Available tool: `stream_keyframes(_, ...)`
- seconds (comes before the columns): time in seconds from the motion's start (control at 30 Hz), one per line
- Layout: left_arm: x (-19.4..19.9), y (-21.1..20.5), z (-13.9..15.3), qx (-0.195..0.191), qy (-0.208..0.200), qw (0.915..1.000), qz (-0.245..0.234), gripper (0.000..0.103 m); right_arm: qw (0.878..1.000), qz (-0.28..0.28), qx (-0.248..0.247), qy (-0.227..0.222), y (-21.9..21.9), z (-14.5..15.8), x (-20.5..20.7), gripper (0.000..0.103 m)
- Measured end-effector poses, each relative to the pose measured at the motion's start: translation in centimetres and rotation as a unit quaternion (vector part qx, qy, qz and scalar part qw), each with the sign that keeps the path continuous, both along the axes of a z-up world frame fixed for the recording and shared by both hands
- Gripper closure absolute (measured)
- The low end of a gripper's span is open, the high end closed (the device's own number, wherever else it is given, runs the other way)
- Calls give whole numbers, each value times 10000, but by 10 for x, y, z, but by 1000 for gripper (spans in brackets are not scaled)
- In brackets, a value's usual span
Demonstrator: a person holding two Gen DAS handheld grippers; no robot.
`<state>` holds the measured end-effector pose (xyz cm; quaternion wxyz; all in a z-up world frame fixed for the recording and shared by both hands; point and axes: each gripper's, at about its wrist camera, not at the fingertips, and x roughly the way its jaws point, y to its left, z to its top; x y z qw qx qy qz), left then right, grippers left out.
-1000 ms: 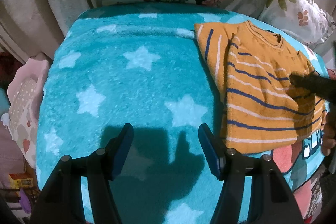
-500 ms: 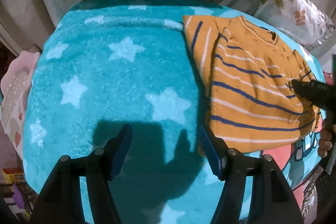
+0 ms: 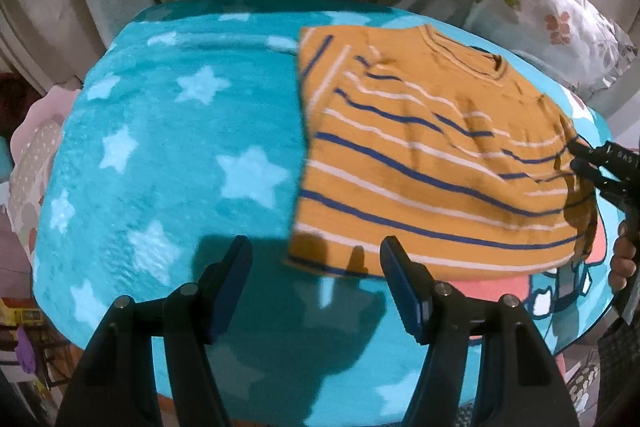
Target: Fold small clothes
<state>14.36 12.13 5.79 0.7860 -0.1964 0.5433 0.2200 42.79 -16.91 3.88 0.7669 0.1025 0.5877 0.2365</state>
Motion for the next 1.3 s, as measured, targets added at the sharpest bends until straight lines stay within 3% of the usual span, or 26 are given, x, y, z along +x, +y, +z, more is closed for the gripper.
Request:
stream_keyframes(0.13,10,-20,1,-65,-28,10000,45,37,9998,-197,42,-96,-32,13,9,57)
stream_keyframes(0.3,24,-51,0,-95,10,10000,-14,37,9996,93,78,-271,-45,24,7,57)
stream_keyframes(0.53,23,-79,4,-13,33,10000,68,37,9908,699,-746,-881,-16,18,24,57)
stream_keyframes(0.63,14,-80,6,24,48,9996,280,37,9844,978,-1196,-839,5,1,35,58)
stream_keyframes(0.67,11,-80,6,29,52,9993,367,37,9832,1059,-1269,-778,10,-6,39,61)
stream_keyframes(0.7,7,-79,7,34,56,9990,442,37,9830,1206,-1205,-684,15,-13,43,82)
stream_keyframes(0.73,4,-78,7,44,64,9986,524,37,9823,1295,-1205,-611,18,-17,46,95)
stream_keyframes(0.97,-5,-76,2,-31,102,9965,835,37,9875,857,-1229,-495,16,-25,72,94)
stream_keyframes(1.13,2,-78,-3,-101,99,9968,785,37,9923,768,-825,-507,0,-7,64,77)
stream_keyframes(1.3,16,-81,-10,-123,131,9979,625,37,9950,619,-508,-605,-29,16,49,72)
